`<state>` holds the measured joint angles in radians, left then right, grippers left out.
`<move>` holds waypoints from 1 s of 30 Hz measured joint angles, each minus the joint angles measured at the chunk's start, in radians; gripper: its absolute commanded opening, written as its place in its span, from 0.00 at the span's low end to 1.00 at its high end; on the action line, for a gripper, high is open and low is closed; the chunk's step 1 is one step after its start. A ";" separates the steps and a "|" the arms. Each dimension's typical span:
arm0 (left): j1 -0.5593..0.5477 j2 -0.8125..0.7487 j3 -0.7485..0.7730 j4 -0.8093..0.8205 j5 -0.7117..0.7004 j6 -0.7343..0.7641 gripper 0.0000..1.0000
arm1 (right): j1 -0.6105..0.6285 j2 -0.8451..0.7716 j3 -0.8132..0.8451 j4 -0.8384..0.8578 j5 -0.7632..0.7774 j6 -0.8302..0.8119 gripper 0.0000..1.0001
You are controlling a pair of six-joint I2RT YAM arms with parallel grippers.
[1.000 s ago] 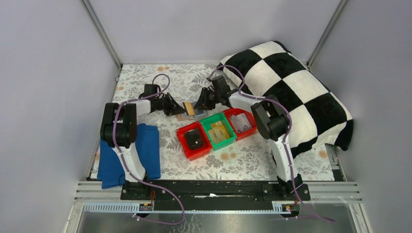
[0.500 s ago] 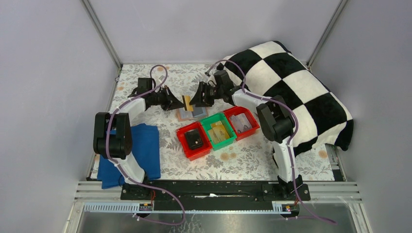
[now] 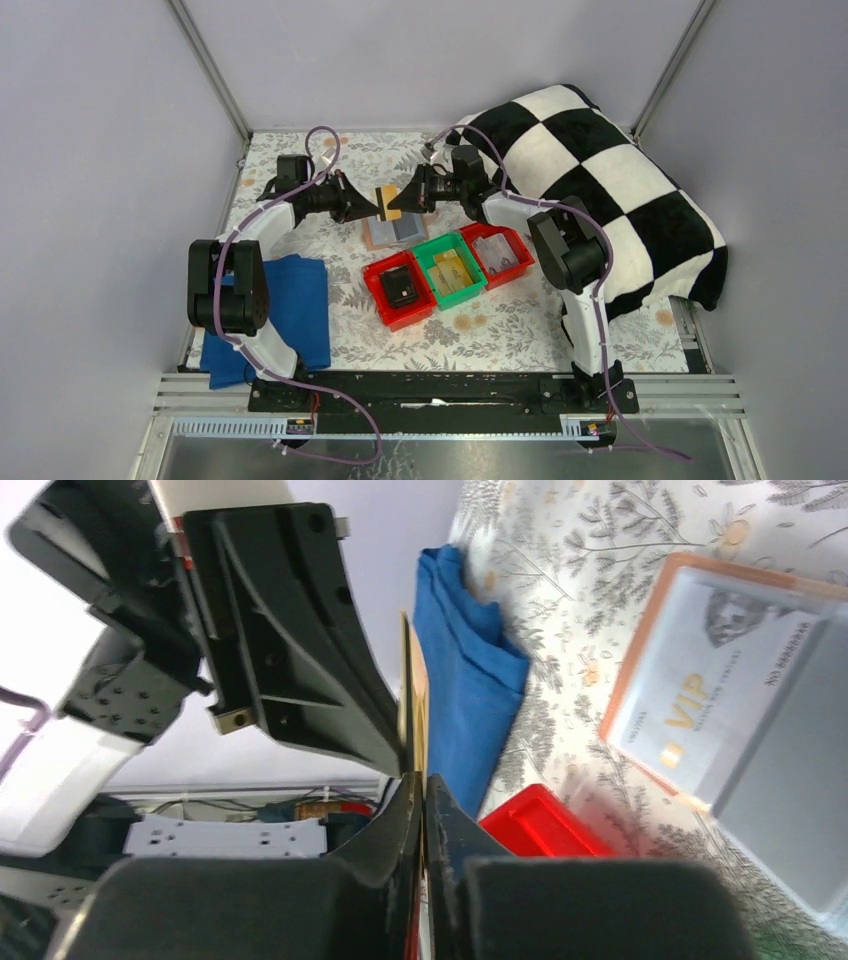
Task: Take the credit cards out of the card holder
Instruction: Place the credit card in the storage box.
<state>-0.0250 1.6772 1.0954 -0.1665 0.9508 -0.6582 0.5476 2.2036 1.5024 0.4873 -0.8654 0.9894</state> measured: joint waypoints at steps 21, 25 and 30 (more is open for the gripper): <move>-0.006 -0.031 0.054 -0.159 -0.153 0.056 0.49 | -0.006 -0.504 -0.068 -0.943 0.683 -0.634 0.00; -0.006 -0.032 0.054 -0.162 -0.168 0.055 0.50 | 0.036 -0.514 -0.109 -1.021 0.792 -0.682 0.00; -0.006 -0.032 0.054 -0.162 -0.173 0.053 0.50 | 0.087 -0.488 -0.142 -1.060 0.855 -0.707 0.00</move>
<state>-0.0315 1.6455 1.1496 -0.3286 0.7776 -0.6056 0.6350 1.7161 1.3602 -0.5728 -0.0101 0.2821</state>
